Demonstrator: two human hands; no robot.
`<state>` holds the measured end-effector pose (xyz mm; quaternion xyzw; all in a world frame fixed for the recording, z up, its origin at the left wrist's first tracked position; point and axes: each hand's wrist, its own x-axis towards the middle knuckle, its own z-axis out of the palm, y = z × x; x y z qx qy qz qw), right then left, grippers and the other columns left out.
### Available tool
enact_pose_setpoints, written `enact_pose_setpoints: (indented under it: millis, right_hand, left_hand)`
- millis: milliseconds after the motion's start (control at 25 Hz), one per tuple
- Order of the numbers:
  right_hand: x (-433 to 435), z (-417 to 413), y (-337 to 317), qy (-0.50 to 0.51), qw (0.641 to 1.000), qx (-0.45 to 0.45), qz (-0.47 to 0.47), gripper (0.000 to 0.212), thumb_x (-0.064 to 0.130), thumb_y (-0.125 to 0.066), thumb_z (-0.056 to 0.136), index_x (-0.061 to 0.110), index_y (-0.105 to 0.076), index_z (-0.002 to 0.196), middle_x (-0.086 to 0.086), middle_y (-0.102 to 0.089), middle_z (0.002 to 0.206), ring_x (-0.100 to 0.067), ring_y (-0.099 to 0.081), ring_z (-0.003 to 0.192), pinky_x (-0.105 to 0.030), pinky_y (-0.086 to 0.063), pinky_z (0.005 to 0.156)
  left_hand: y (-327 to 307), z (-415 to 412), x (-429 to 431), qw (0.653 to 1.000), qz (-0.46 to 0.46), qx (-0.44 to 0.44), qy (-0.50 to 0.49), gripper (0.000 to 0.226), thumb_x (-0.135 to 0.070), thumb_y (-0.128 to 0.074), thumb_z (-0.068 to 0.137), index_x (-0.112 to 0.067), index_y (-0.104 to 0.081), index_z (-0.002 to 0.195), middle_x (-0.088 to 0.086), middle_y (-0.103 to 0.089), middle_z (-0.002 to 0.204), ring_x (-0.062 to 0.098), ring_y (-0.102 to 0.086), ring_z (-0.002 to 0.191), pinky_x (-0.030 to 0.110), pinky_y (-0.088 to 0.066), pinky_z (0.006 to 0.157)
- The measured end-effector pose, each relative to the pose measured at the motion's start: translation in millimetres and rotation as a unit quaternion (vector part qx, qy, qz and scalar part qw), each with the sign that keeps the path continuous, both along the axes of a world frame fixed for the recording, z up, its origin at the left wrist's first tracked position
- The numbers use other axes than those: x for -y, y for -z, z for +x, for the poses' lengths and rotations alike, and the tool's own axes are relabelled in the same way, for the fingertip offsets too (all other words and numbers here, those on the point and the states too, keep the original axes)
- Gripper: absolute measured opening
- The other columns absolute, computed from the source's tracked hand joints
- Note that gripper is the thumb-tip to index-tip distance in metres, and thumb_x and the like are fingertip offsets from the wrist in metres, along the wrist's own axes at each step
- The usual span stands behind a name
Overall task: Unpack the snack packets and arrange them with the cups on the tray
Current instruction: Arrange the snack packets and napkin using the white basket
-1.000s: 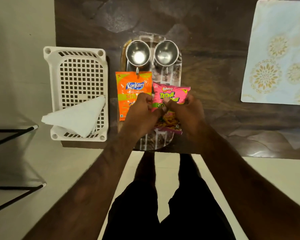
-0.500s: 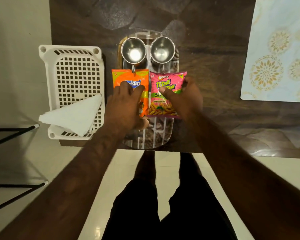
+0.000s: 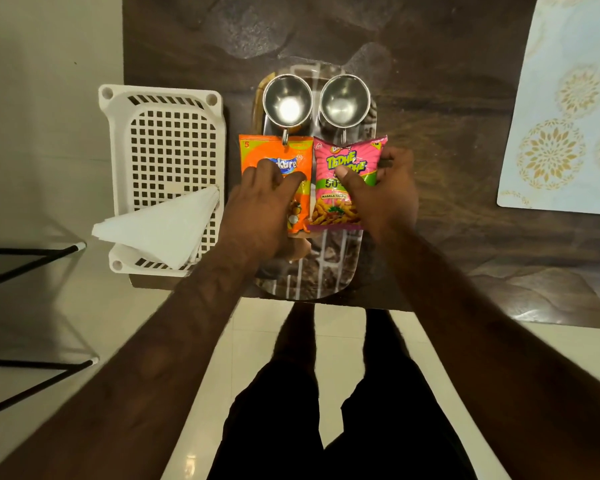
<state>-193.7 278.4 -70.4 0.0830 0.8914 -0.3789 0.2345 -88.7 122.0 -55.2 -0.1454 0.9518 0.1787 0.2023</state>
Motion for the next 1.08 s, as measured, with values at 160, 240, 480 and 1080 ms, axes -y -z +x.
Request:
enact_pose_setpoints:
  millis: [160, 240, 480, 1080]
  right_hand:
    - [0.4, 1.9, -0.9, 0.007, 1.000, 0.002, -0.005, 0.070, 0.050, -0.089, 0.077, 0.016, -0.052, 0.127, 0.001, -0.071, 0.114, -0.016, -0.068, 0.098, -0.042, -0.058, 0.090]
    - [-1.4, 4.9, -6.1, 0.009, 1.000, 0.006, -0.008, 0.071, 0.055, -0.084, 0.078, 0.018, -0.052, 0.129, -0.002, -0.070, 0.119, -0.017, -0.069, 0.103, -0.044, -0.058, 0.093]
    - [-10.5, 33.2, -40.1, -0.041, 0.993, -0.107, 0.016, 0.022, 0.017, -0.057, 0.085, 0.020, -0.068, 0.104, 0.010, -0.061, 0.085, -0.006, -0.064, 0.084, -0.032, -0.047, 0.076]
    - [56.2, 97.8, -46.8, -0.251, 0.947, 0.171, -0.109, 0.017, 0.007, -0.071, 0.095, 0.019, -0.073, 0.107, 0.008, -0.074, 0.090, -0.005, -0.069, 0.076, -0.024, -0.058, 0.070]
  left_hand:
    - [-9.8, 4.5, 2.9, 0.997, 0.064, -0.017, -0.035, 0.074, -0.036, -0.066, 0.069, -0.016, -0.052, 0.139, 0.017, -0.048, 0.133, 0.038, -0.046, 0.122, 0.050, -0.049, 0.095]
    - [-15.3, 14.7, 11.3, 0.993, 0.087, -0.054, -0.055, 0.057, -0.020, -0.063, 0.078, -0.014, -0.055, 0.134, 0.015, -0.049, 0.132, 0.037, -0.049, 0.121, 0.049, -0.049, 0.096]
    - [-30.1, 77.8, 83.6, 0.982, 0.018, -0.074, -0.174, 0.042, -0.007, -0.066, 0.080, -0.010, -0.060, 0.121, 0.016, -0.057, 0.120, 0.037, -0.053, 0.113, 0.046, -0.045, 0.097]
    - [-17.7, 91.5, 154.1, 0.952, 0.180, 0.153, -0.194, 0.030, -0.021, -0.077, 0.083, -0.015, -0.060, 0.107, 0.002, -0.063, 0.102, 0.030, -0.063, 0.096, 0.036, -0.051, 0.074]
